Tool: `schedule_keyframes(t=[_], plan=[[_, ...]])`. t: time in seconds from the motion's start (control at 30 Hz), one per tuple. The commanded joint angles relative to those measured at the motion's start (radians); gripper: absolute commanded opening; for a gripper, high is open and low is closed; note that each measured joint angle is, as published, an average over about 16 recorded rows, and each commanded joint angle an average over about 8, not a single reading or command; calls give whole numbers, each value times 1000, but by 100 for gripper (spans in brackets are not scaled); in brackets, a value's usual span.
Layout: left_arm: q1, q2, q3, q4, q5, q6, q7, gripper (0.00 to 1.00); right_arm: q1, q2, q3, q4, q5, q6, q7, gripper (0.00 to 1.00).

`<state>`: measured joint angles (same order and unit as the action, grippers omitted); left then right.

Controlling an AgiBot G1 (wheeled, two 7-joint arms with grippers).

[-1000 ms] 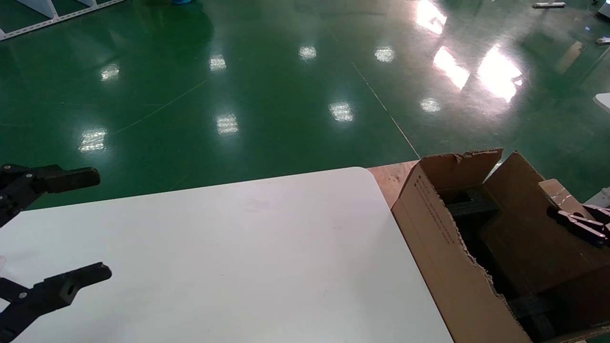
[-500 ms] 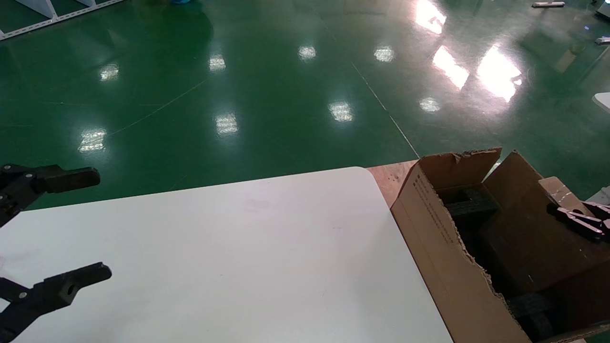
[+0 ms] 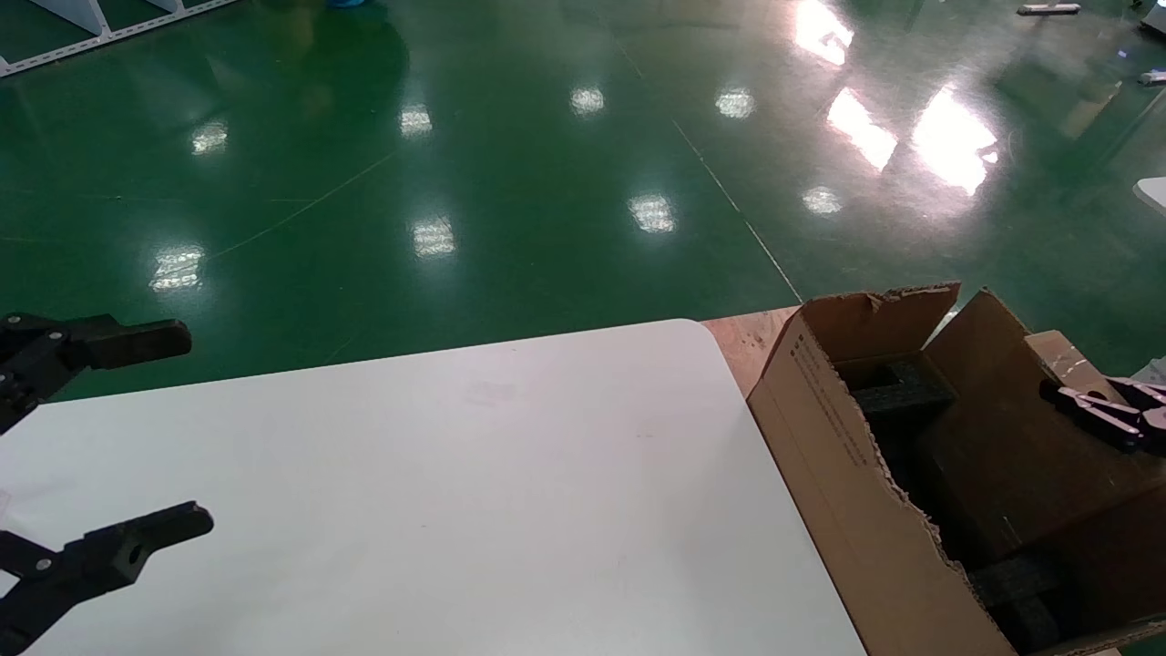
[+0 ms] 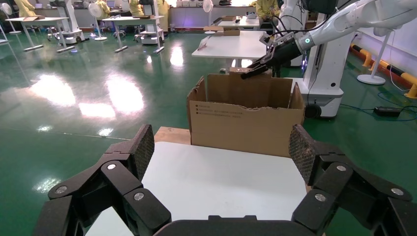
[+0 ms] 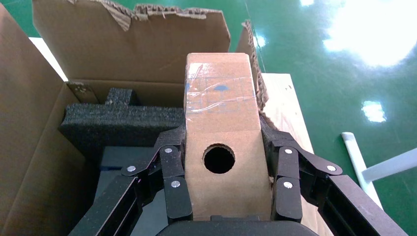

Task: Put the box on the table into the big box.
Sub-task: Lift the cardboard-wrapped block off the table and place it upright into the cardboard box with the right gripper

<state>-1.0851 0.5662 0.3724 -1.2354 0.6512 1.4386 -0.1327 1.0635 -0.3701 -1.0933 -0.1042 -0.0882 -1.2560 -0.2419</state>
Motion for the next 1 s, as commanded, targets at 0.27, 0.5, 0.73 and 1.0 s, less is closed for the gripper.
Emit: schedule_keyframes(t=[0.27, 0.5, 0.73, 1.0], plan=[[0, 0, 0, 0, 0, 0, 0, 100, 6, -22, -10, -32, -13, 3, 5, 0], [0, 0, 0, 0, 0, 0, 0, 100, 6, -43, -16, -60, -22, 3, 11, 0], [0, 0, 0, 0, 0, 0, 0, 100, 3, -59, -22, -89, -32, 2, 12, 0], [0, 0, 0, 0, 0, 0, 0, 100, 1, -78, -29, -115, -42, 6, 9, 0]])
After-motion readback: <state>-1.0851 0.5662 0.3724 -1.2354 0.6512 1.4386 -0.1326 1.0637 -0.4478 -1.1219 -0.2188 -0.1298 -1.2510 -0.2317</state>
